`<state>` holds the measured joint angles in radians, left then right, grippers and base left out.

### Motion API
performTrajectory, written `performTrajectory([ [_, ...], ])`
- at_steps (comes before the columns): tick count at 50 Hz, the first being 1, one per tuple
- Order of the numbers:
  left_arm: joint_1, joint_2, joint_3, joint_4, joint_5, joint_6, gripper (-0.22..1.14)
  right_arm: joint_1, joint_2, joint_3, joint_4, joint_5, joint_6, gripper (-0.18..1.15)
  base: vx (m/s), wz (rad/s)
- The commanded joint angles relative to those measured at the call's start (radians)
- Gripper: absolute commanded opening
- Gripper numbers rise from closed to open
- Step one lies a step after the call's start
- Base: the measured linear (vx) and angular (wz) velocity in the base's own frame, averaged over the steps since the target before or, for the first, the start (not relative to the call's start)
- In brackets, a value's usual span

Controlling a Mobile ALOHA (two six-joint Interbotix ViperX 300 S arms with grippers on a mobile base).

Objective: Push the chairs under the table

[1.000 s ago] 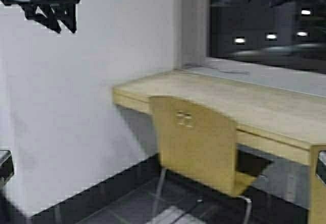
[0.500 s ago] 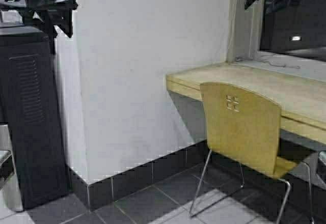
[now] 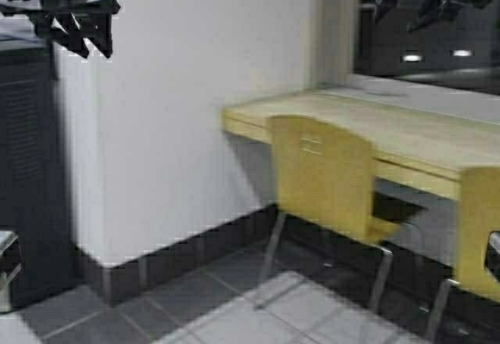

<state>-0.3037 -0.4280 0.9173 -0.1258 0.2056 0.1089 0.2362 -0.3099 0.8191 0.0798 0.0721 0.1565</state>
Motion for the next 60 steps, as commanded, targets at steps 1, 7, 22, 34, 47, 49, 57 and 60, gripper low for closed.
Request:
performTrajectory([
  [1, -0.002, -0.014, -0.025, -0.003, -0.005, -0.003, 0.75, -0.003, -0.006, -0.025, 0.002, -0.003, 0.000, 0.87, -0.30, -0.50],
  [7, -0.002, -0.003, -0.023, -0.006, -0.005, -0.008, 0.75, -0.003, -0.006, -0.028, 0.003, -0.003, 0.000, 0.87, -0.31, -0.49],
  [22, 0.000, 0.014, -0.014, -0.006, -0.005, -0.026, 0.75, -0.003, -0.006, -0.025, 0.002, -0.003, -0.005, 0.87, -0.31, -0.32],
  [34, -0.002, 0.021, -0.020, -0.011, 0.011, -0.054, 0.75, -0.003, 0.006, -0.025, 0.000, 0.000, -0.002, 0.87, -0.30, -0.23],
  [47, -0.002, 0.040, -0.034, -0.009, 0.012, -0.058, 0.75, -0.003, 0.000, -0.037, 0.000, 0.015, -0.003, 0.87, -0.35, -0.21],
  [49, -0.002, 0.035, -0.034, -0.011, 0.012, -0.058, 0.75, -0.003, -0.002, -0.037, 0.002, 0.015, -0.005, 0.87, -0.42, -0.18],
  [57, -0.002, 0.008, -0.032, -0.014, 0.018, -0.067, 0.75, -0.003, -0.003, -0.035, -0.003, 0.023, -0.009, 0.87, -0.39, -0.17],
  [60, -0.002, 0.008, -0.029, -0.014, 0.023, -0.074, 0.75, -0.003, 0.003, -0.034, -0.005, 0.023, -0.009, 0.87, -0.36, -0.23],
])
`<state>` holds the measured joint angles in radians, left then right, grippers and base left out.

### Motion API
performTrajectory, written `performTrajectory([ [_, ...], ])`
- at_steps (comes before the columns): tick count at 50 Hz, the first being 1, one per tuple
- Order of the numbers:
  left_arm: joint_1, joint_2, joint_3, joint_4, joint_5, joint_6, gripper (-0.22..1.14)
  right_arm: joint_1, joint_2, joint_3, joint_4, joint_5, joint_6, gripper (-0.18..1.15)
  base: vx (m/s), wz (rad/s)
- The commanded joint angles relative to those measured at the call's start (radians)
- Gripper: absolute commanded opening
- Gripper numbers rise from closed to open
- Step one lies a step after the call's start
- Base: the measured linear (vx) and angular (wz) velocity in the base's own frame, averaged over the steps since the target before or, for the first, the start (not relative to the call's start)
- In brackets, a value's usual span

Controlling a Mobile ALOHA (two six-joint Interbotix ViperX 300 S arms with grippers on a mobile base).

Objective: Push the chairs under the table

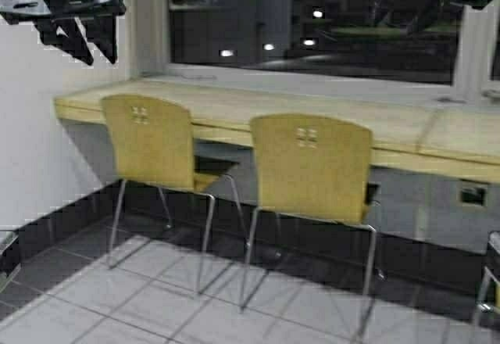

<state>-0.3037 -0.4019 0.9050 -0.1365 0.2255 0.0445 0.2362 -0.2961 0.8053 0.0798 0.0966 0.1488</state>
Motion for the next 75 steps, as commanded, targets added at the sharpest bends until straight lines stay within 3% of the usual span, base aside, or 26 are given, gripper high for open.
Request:
performTrajectory([
  [1, -0.002, -0.017, -0.017, -0.003, 0.005, -0.011, 0.75, -0.003, -0.006, -0.020, -0.005, -0.002, -0.002, 0.87, -0.34, -0.23],
  [41, -0.002, 0.040, -0.029, -0.005, 0.028, -0.032, 0.75, -0.003, 0.035, -0.048, -0.005, 0.043, 0.002, 0.87, -0.32, -0.38],
  [75, -0.002, 0.092, -0.031, -0.018, 0.063, -0.069, 0.75, -0.043, 0.092, -0.012, 0.002, 0.049, 0.046, 0.87, -0.15, -0.16],
])
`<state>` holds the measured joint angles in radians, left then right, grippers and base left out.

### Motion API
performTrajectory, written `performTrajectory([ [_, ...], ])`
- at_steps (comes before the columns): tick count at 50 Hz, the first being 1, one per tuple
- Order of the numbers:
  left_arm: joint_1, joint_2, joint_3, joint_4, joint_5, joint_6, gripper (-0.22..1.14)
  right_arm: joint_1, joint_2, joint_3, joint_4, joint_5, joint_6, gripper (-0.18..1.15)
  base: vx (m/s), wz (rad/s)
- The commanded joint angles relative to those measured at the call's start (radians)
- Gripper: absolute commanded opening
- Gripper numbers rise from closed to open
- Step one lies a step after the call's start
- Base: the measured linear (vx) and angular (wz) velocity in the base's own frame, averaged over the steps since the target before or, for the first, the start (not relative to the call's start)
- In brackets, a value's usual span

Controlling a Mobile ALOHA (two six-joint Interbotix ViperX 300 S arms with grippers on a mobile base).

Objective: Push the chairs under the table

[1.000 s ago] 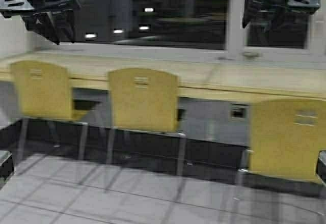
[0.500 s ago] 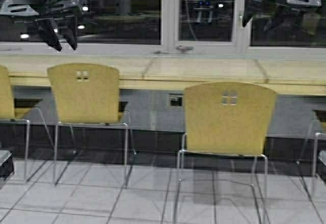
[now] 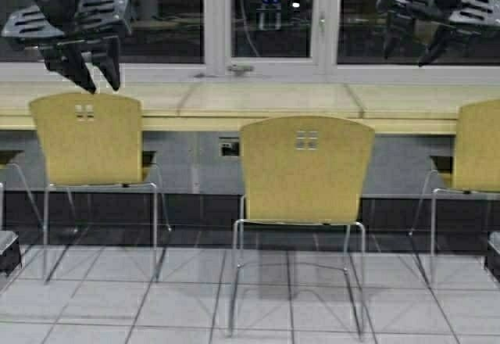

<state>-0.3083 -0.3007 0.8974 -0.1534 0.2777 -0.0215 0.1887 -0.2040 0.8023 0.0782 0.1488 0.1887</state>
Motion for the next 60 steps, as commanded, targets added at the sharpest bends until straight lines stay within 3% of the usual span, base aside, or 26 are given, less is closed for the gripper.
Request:
performTrajectory([
  [1, 0.003, -0.009, -0.025, -0.002, 0.014, -0.003, 0.75, 0.005, 0.002, -0.008, 0.003, 0.000, 0.008, 0.87, -0.01, -0.09],
  [39, 0.003, 0.005, -0.018, -0.121, 0.035, -0.009, 0.75, 0.005, 0.038, -0.009, 0.017, 0.014, 0.103, 0.87, 0.15, -0.06],
  [49, 0.003, 0.048, -0.026, -0.218, 0.032, -0.011, 0.75, 0.003, 0.038, -0.008, 0.018, 0.014, 0.144, 0.87, 0.30, -0.02],
  [60, 0.003, 0.114, -0.031, -0.425, 0.020, -0.012, 0.75, 0.005, 0.051, 0.006, 0.038, 0.014, 0.230, 0.87, 0.35, 0.02],
])
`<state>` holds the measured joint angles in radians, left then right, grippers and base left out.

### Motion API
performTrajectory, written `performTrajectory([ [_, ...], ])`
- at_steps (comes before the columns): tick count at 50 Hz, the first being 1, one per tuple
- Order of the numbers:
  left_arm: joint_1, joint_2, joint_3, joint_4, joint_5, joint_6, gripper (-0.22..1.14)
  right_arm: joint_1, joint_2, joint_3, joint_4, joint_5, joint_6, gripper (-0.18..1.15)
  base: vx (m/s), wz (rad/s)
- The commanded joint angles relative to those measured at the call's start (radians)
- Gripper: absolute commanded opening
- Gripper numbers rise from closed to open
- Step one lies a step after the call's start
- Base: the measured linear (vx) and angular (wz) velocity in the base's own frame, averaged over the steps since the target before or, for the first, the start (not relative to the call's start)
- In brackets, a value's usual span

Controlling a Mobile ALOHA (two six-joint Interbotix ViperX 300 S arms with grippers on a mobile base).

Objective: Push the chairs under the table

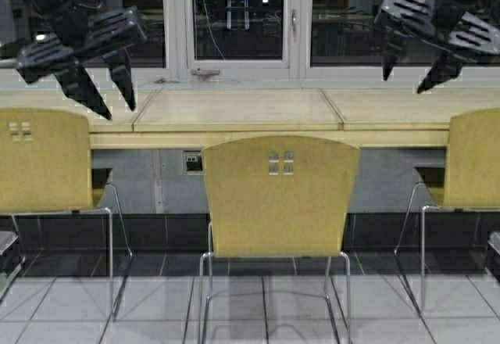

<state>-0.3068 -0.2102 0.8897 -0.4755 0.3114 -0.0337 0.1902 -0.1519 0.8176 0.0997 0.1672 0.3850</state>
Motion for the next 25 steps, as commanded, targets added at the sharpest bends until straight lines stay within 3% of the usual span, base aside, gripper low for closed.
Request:
performTrajectory([
  [1, 0.002, 0.032, -0.025, -0.127, -0.017, 0.000, 0.75, 0.002, 0.002, -0.009, 0.023, -0.005, 0.044, 0.87, 0.35, 0.02],
  [14, 0.002, 0.167, -0.078, -0.468, -0.046, 0.002, 0.75, 0.025, 0.089, -0.057, 0.216, -0.041, 0.163, 0.87, 0.33, 0.02],
  [25, -0.028, 0.276, -0.173, -0.641, -0.092, -0.003, 0.75, 0.043, 0.172, -0.132, 0.387, -0.048, 0.196, 0.87, 0.31, -0.04],
])
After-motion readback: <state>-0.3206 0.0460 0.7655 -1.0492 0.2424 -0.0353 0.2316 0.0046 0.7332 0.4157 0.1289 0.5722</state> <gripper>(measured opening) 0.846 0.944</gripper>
